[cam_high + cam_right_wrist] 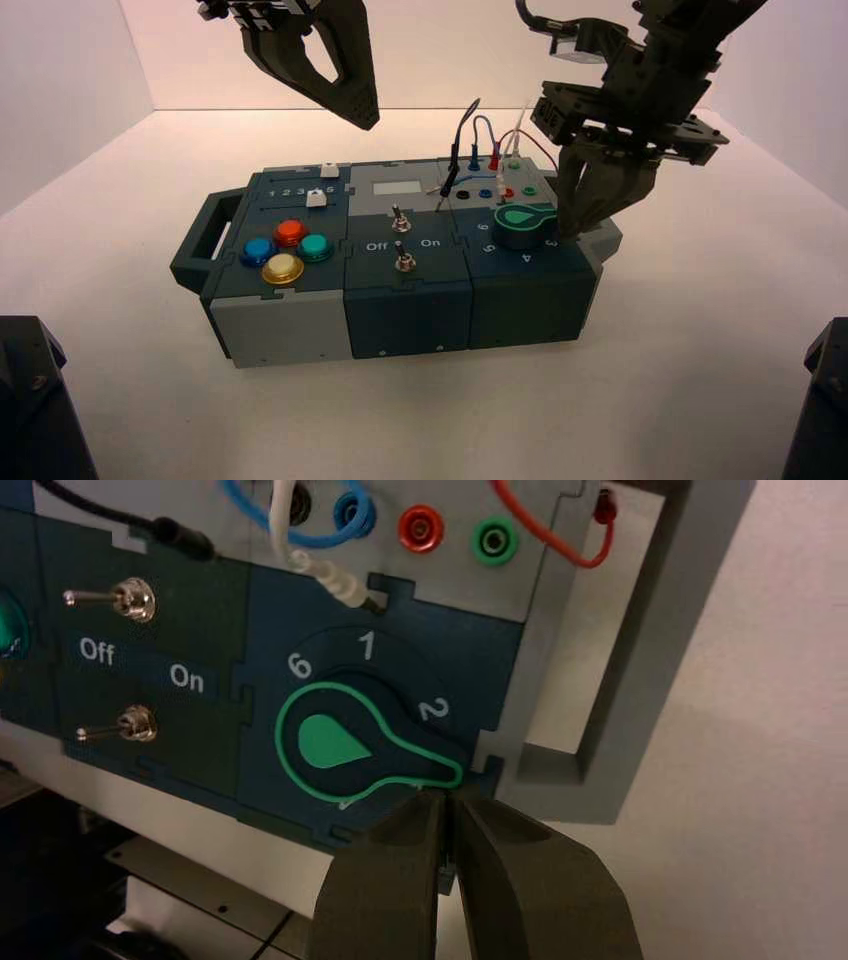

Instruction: Turn the knob to position 2.

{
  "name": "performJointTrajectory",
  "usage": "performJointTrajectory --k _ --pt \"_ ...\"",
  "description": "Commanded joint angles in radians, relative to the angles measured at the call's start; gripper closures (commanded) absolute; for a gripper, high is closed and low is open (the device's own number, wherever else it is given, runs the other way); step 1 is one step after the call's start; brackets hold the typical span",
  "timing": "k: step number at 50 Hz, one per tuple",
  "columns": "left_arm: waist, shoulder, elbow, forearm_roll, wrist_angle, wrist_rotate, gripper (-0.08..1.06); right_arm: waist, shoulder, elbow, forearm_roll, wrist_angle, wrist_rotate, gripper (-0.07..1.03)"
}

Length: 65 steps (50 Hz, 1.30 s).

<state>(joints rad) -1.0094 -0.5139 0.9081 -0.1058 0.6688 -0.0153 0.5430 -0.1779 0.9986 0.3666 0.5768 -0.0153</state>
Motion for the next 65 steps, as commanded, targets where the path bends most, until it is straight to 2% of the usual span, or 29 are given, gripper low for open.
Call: performJointTrajectory --k 1,65 --pt "-0.003 -0.011 -0.032 0.002 -0.003 0.003 1.01 -0.008 -0.006 -0.029 -0.003 0.002 0.005 0.99" --pt "-0.003 -0.003 -0.035 0.005 -0.002 0.008 1.01 -0.008 0.032 -0.080 -0.026 0.025 0.008 0.99"
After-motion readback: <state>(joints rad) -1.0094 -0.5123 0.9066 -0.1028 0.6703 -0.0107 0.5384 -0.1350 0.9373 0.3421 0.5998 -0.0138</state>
